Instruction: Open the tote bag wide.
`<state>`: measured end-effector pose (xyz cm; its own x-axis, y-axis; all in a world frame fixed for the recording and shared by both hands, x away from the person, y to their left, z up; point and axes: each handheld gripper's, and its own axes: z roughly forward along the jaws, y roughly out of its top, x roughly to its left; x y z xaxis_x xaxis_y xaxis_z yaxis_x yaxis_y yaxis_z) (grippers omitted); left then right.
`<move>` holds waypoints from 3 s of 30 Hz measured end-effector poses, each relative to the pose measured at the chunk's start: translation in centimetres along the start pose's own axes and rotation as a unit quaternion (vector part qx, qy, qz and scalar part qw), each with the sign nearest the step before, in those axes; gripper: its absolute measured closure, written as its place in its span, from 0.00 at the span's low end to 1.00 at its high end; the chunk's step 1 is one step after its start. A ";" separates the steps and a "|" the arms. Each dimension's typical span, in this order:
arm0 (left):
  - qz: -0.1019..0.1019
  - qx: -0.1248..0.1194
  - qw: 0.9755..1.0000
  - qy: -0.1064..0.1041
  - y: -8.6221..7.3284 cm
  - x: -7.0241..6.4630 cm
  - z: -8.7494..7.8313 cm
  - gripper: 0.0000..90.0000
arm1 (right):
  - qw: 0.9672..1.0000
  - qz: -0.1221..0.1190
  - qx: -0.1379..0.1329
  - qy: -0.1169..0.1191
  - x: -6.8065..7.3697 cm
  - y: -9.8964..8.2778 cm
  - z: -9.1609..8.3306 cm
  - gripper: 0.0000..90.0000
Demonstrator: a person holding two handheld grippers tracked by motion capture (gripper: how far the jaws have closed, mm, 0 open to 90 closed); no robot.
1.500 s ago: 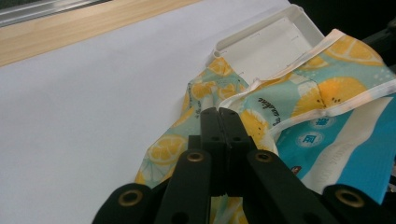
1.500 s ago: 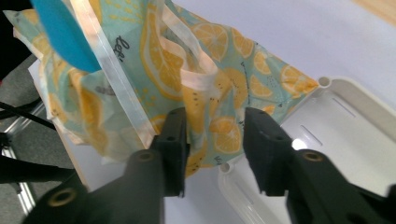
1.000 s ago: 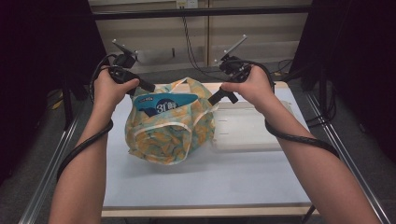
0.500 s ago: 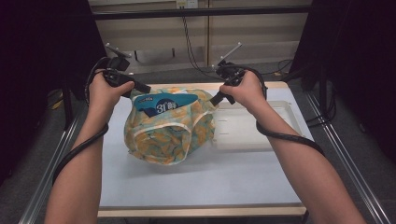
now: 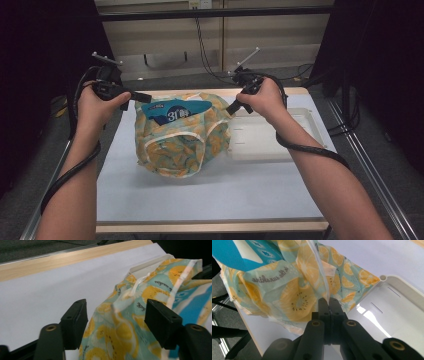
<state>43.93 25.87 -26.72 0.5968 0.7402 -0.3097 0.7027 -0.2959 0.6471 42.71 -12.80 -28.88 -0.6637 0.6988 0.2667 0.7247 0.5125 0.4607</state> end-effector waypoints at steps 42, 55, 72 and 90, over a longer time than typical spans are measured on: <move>-0.033 0.007 0.999 -0.026 -8.1 2.1 4.4 1.00 | 1.000 0.012 0.010 0.007 -2.3 -1.2 3.7 1.00; -0.036 0.015 0.999 0.000 -10.6 2.4 5.7 1.00 | 1.000 0.014 0.018 0.002 -3.3 -1.9 5.3 1.00; -0.047 0.022 0.998 0.018 -11.8 3.4 6.3 1.00 | 0.999 0.009 0.039 -0.010 -3.8 -2.0 8.3 1.00; -0.075 0.032 0.996 0.025 -13.0 5.4 6.7 1.00 | 1.000 -0.013 0.013 -0.019 -3.6 -0.9 8.9 0.83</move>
<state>40.66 29.67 -41.48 0.4639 0.8077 -0.3639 0.8068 -0.2156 0.5501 46.06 -11.36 -37.76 -0.6755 0.7029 0.2226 0.7120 0.5432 0.4450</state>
